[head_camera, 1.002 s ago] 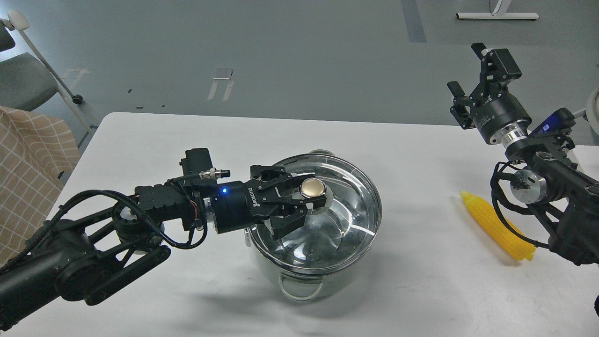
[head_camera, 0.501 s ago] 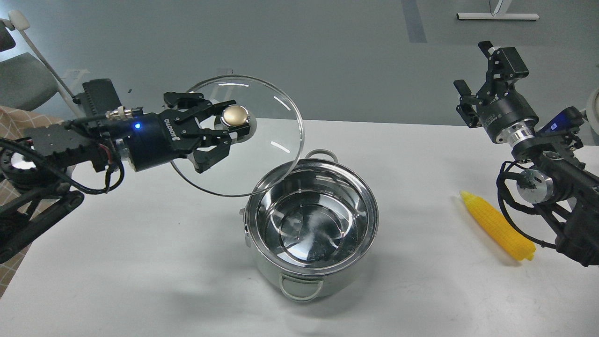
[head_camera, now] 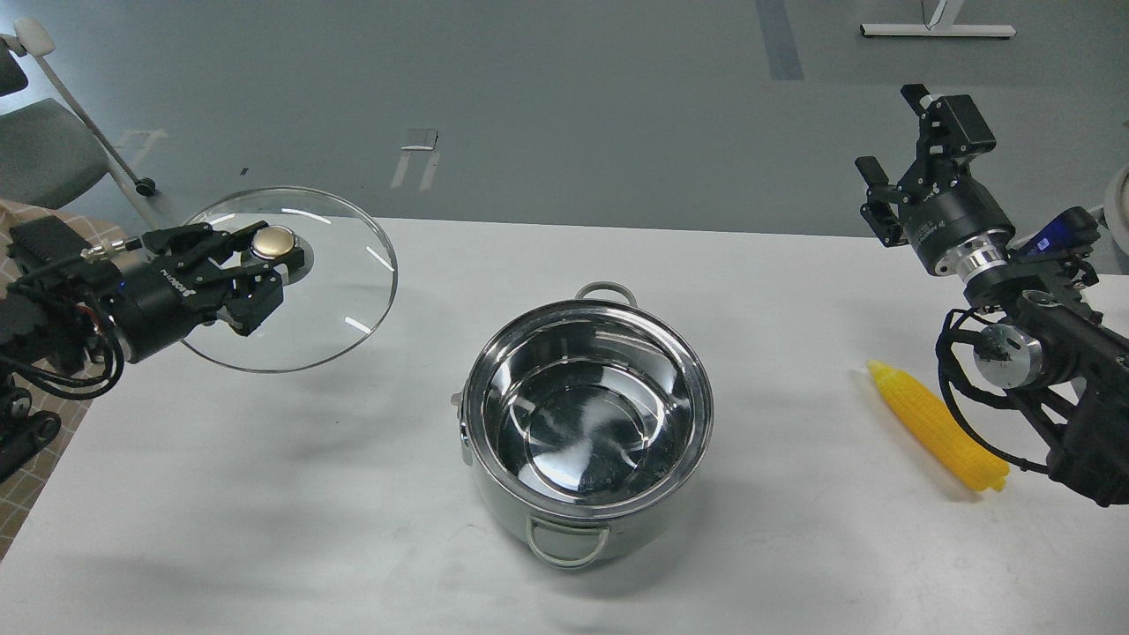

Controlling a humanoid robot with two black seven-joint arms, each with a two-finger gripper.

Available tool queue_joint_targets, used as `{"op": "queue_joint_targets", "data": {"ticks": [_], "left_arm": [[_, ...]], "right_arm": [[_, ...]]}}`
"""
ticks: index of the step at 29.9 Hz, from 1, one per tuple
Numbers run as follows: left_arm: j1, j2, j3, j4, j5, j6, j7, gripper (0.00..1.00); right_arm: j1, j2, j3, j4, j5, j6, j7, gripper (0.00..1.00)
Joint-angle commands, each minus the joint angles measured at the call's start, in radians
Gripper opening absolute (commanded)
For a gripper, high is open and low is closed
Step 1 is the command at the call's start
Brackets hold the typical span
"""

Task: Open pot and put corn in
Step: 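Lower the glass lid onto the table beside the pot and release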

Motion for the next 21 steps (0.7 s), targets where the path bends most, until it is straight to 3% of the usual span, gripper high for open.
{"op": "queue_joint_targets", "data": {"ticks": [1,12,21], "left_arm": [[0.027,-0.059,0.002,0.067,-0.018,0.012,0.0,0.03],[0.032,-0.189,0.002,0.236,-0.018,0.156,0.0,0.05],[0.035,-0.21,0.036,0.317,-0.024,0.206,0.0,0.1]], "right_arm": [[-0.012,-0.001,0.0,0.003,0.0,0.0,0.0,0.99],[-0.024,-0.001,0.002,0.014,0.0,0.0,0.0,0.99],[-0.024,-0.009,0.002,0.015,0.0,-0.001,0.0,0.99]]}}
